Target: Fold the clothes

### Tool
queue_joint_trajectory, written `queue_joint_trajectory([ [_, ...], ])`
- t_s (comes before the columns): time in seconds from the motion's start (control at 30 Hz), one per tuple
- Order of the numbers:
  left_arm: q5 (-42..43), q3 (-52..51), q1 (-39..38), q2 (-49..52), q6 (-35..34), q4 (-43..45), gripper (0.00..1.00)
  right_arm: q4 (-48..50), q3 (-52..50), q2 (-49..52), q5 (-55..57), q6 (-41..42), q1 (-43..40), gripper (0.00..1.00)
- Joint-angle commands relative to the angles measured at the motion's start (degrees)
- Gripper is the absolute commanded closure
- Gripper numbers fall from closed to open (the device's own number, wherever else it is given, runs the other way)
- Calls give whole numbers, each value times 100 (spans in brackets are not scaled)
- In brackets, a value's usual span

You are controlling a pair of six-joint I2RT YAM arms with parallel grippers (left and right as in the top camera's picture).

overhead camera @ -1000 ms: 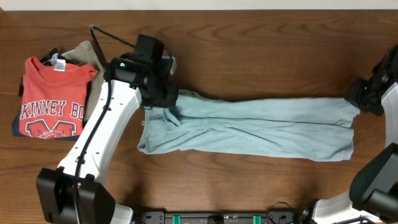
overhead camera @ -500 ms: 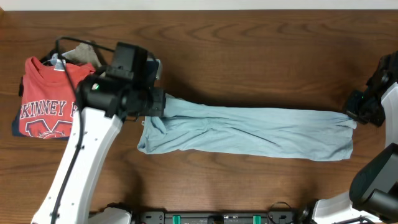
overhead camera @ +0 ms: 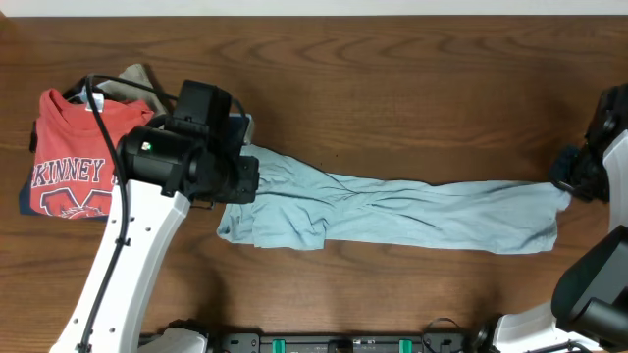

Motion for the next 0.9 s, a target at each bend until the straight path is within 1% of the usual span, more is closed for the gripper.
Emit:
queue_joint_trajectory([
  [0.0, 90, -55, -13, 20, -31, 17, 78, -50, 0, -46, 114, 111, -98, 80],
  [0.27, 85, -94, -13, 227, -33, 249, 77, -122, -24, -46, -83, 153, -96, 79],
  [0.4, 87, -160, -13, 621, -33, 251, 77, -92, -155, -46, -149, 151, -96, 71],
  [0.43, 87, -177, -13, 730, -33, 249, 76, -72, -190, -46, -170, 151, -96, 70],
  [0.5, 87, -203, -11, 973, -35, 249, 63, 0, -282, -46, -214, 151, -96, 66],
  [0.53, 87, -205, -9, 1117, -35, 249, 61, 35, -326, -46, -221, 151, -96, 65],
  [0.6, 59, -205, -9, 1379, -35, 260, 60, 103, -420, -46, -262, 151, -96, 64],
  [0.67, -66, -205, -9, 1641, -35, 280, 56, 164, -494, -46, -339, 151, -96, 63],
  [0.87, -127, -205, -9, 2430, -33, 560, 54, 184, -518, -46, -341, 151, -96, 63],
])
